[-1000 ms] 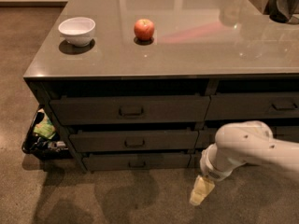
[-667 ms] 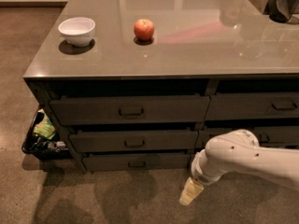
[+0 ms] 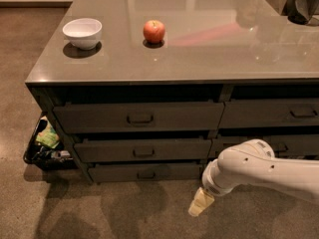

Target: Open middle drawer

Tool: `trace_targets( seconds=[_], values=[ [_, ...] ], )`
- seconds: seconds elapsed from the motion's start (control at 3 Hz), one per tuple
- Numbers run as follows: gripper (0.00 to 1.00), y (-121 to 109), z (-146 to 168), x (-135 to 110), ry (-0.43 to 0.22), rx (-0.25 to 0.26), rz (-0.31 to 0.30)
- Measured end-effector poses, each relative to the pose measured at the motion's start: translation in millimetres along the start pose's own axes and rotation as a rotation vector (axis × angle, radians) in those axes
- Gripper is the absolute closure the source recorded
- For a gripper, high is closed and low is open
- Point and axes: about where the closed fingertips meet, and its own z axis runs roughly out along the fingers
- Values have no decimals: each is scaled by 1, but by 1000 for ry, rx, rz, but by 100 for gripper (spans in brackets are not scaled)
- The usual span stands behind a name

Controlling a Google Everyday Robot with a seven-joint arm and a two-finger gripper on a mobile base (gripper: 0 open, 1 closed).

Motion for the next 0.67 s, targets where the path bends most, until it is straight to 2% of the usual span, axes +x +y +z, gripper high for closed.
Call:
trace_targets(
  seconds=[0.33, 0.67],
  values=[
    [0, -16, 36, -30, 4, -21, -56],
    [0, -45, 92, -83, 46, 12, -118]
  ],
)
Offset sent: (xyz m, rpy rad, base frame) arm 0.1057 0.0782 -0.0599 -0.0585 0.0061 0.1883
